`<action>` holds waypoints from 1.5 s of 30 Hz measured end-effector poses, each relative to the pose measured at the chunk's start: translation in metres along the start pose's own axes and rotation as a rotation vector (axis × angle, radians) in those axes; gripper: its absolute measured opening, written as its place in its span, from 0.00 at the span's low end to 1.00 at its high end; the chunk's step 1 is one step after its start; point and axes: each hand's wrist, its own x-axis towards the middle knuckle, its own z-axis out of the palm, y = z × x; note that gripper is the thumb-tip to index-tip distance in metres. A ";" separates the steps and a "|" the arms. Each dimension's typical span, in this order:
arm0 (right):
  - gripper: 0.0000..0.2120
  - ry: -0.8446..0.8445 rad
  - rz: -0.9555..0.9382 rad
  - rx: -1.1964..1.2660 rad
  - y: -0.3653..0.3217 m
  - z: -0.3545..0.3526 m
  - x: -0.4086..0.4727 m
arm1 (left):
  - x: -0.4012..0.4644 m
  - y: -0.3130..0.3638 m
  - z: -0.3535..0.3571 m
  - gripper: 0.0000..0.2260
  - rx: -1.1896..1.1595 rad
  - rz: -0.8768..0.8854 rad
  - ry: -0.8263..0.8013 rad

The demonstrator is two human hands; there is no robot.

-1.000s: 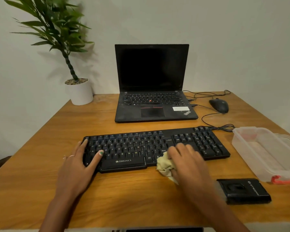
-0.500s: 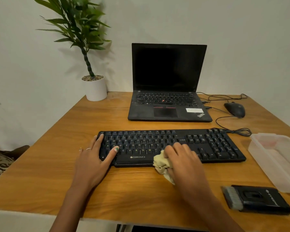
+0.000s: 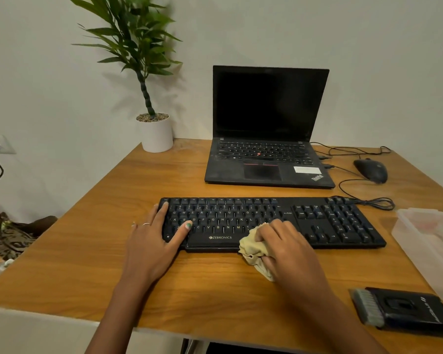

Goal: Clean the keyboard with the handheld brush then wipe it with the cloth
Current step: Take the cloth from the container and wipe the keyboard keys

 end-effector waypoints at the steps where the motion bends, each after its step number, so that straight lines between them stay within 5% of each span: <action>1: 0.28 0.014 -0.022 0.026 0.001 0.000 -0.002 | 0.000 0.000 0.000 0.45 -0.002 -0.004 0.000; 14: 0.26 0.089 -0.292 0.005 -0.080 0.035 0.040 | -0.005 0.001 0.000 0.38 -0.136 -0.003 0.046; 23: 0.30 -0.030 -0.093 0.054 -0.034 0.012 0.017 | -0.002 -0.005 0.003 0.38 -0.175 -0.005 0.043; 33: 0.28 -0.044 -0.255 0.064 -0.095 0.038 0.050 | -0.005 -0.002 0.000 0.42 -0.236 -0.023 0.016; 38: 0.28 -0.122 -0.170 0.073 -0.083 0.029 0.043 | -0.007 -0.002 -0.003 0.36 -0.280 -0.046 0.020; 42: 0.17 -0.189 -0.103 0.081 -0.059 0.011 0.033 | -0.010 0.010 -0.017 0.26 -0.347 -0.123 -0.058; 45: 0.16 -0.222 -0.105 0.091 -0.060 0.007 0.035 | -0.010 0.010 -0.021 0.28 -0.408 -0.173 -0.093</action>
